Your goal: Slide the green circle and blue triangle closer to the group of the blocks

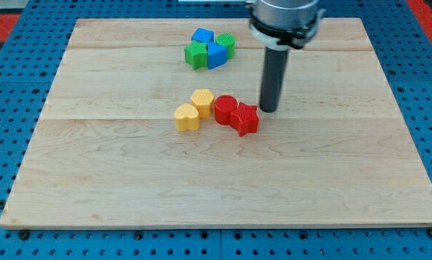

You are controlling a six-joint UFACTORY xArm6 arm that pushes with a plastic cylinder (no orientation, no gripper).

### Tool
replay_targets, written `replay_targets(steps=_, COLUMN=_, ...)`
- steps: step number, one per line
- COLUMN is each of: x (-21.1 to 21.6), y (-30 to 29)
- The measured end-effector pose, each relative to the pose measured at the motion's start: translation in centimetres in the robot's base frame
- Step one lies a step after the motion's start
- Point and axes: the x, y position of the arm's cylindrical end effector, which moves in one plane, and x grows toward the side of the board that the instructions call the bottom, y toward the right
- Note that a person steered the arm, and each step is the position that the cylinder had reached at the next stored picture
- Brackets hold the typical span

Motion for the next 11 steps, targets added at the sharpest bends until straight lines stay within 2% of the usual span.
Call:
replay_targets(steps=1, x=1.0, y=-0.2)
replay_targets(steps=2, x=2.2, y=-5.7)
replay_targets(steps=3, x=1.3, y=-8.2)
replay_targets(steps=5, x=-0.7, y=-3.7)
replay_targets(steps=6, x=-6.2, y=-4.1)
replay_targets(steps=7, x=-7.6, y=-2.4)
replay_targets(steps=8, x=-14.9, y=-1.7)
replay_targets(steps=9, x=-18.6, y=-5.1)
replay_targets(steps=10, x=-14.8, y=-10.6)
replay_targets(steps=11, x=-10.9, y=-12.9)
